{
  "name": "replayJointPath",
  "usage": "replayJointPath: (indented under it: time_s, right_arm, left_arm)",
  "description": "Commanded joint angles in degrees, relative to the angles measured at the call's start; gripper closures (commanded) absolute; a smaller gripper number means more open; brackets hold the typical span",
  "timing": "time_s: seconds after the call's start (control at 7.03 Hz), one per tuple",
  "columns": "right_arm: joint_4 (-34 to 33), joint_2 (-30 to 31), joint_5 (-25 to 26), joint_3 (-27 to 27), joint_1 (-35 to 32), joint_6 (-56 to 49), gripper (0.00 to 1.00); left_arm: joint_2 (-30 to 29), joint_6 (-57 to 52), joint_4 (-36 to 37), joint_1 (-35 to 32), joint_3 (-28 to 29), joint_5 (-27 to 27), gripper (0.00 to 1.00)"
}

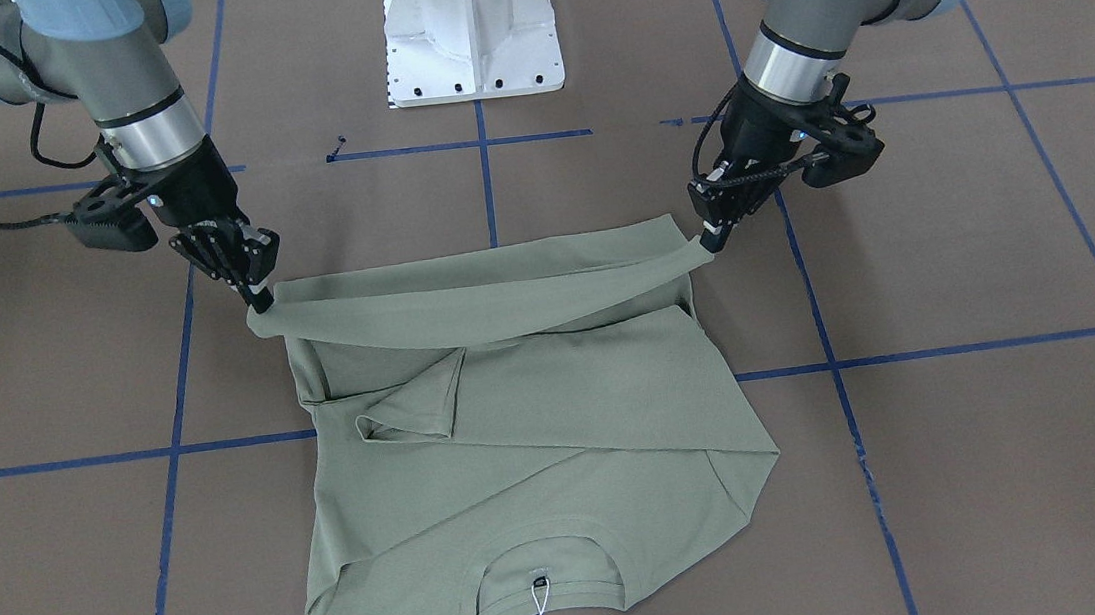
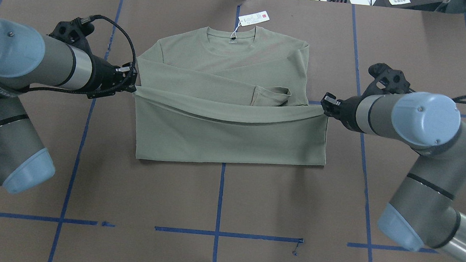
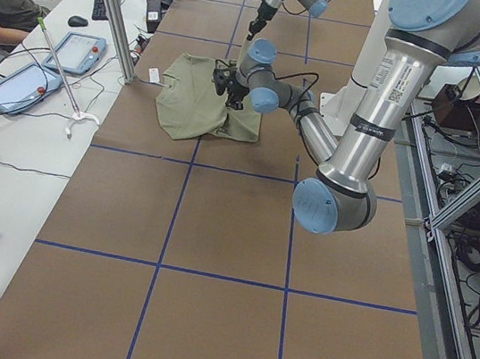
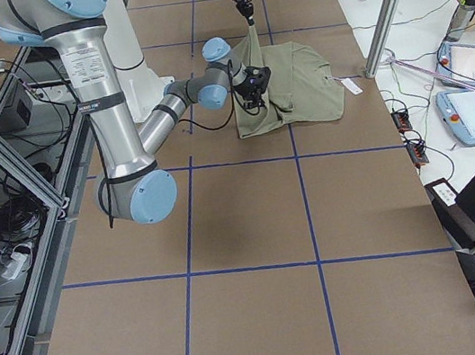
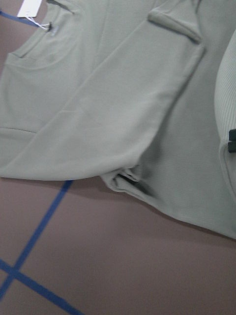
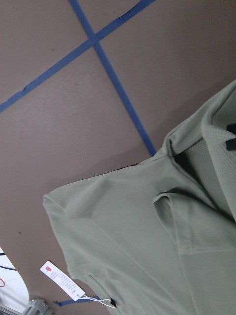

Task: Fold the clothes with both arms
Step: 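Lift both hem corners and fold them toward the collar with both grippers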

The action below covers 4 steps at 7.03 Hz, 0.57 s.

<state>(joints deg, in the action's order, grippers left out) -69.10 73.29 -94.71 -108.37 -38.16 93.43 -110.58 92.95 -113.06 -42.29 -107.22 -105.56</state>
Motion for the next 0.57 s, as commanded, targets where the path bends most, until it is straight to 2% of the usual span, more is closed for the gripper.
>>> replayJointPath:
  time_s: [0.0,0.28,0.43]
  right_arm:
    - [0.3,-12.3,-0.7,17.7,-5.8,-5.0,1.0]
    - [0.5,-18.6,-1.0,29.0,-8.8,-9.1,1.0]
    - [0.7,-22.5,-1.1,34.6,-8.8,-9.3,1.0]
  left_arm:
    - [-2.3,-0.8,-12.3,-2.6,11.8,3.4,1.0]
    - [-6.7,-2.3,-17.4,-4.3,21.7,4.7,1.0]
    - [-7.5,-5.7,-17.9,-4.7,23.5,6.4,1.0]
